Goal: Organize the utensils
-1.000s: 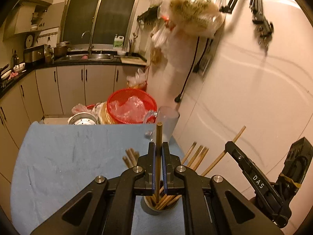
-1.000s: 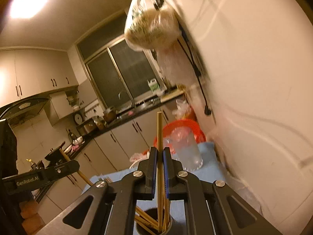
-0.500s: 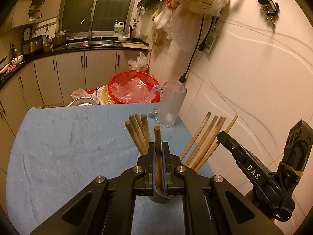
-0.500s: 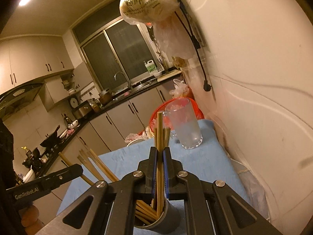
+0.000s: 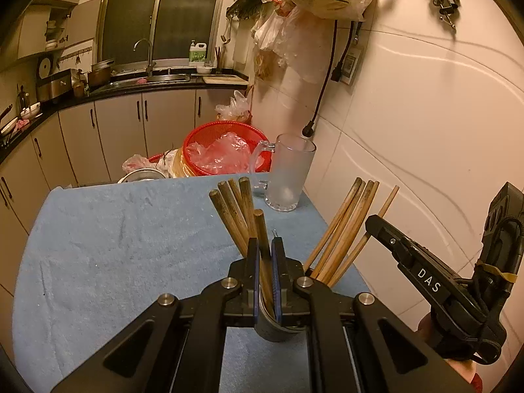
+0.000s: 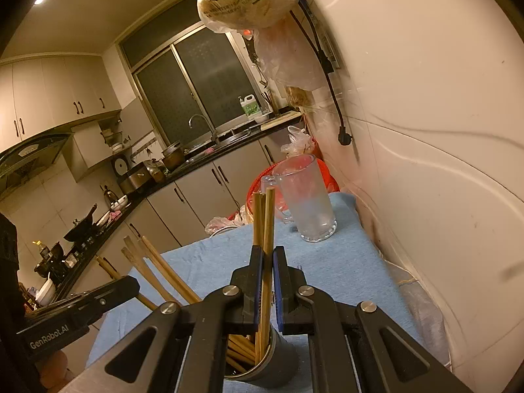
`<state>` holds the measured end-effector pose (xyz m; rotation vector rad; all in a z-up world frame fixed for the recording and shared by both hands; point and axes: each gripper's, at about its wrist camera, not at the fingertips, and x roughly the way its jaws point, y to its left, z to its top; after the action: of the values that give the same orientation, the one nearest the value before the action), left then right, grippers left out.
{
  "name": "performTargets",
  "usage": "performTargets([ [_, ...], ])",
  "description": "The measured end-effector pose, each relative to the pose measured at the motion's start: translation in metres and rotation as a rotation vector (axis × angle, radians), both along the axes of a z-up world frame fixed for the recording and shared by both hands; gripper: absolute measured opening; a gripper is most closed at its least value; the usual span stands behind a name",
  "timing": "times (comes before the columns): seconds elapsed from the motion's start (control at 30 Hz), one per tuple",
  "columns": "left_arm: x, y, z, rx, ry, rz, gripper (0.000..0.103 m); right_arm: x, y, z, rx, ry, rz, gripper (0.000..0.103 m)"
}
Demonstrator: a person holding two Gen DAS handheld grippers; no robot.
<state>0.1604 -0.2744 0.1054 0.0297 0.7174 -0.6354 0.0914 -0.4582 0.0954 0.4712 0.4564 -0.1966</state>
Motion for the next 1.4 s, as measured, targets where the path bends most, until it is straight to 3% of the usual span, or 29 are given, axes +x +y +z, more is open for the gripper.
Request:
performTargets([
  [0.53, 0.002, 0.001, -0.003, 0.006, -0.004, 0.019, 0.009, 0.007, -0.004, -0.009, 0.024, 0.029, 0.012, 0.008],
  [0.73, -0.004, 0.007, 0.001, 0.006, -0.016, 0.037, 0.011, -0.005, -0.001, 0.004, 0.014, 0.009, 0.010, 0.009],
  [0.8, -0.008, 0.015, 0.005, 0.003, -0.026, 0.057, 0.020, -0.014, 0.002, 0.013, -0.001, -0.002, 0.008, 0.015],
  [0.83, -0.012, 0.019, 0.008, -0.004, -0.038, 0.069, 0.029, -0.020, 0.005, 0.018, -0.015, -0.004, 0.001, 0.018],
  [0.87, -0.018, 0.025, 0.011, -0.012, -0.056, 0.080, 0.041, -0.027, 0.008, 0.025, -0.037, -0.009, -0.014, 0.029],
  [0.9, -0.024, 0.032, 0.014, -0.015, -0.078, 0.090, 0.048, -0.034, 0.012, 0.029, -0.055, -0.011, -0.027, 0.053],
  [0.97, -0.038, 0.043, 0.018, -0.007, -0.131, 0.109, 0.064, -0.051, 0.022, 0.040, -0.116, -0.027, -0.062, 0.080],
  [1.1, -0.072, 0.073, 0.021, 0.011, -0.198, 0.147, 0.075, -0.081, 0.051, 0.052, -0.242, -0.001, -0.125, 0.080],
  [1.4, -0.152, 0.126, -0.008, 0.132, -0.258, 0.241, 0.096, -0.148, 0.113, 0.032, -0.318, 0.136, -0.233, 0.082],
])
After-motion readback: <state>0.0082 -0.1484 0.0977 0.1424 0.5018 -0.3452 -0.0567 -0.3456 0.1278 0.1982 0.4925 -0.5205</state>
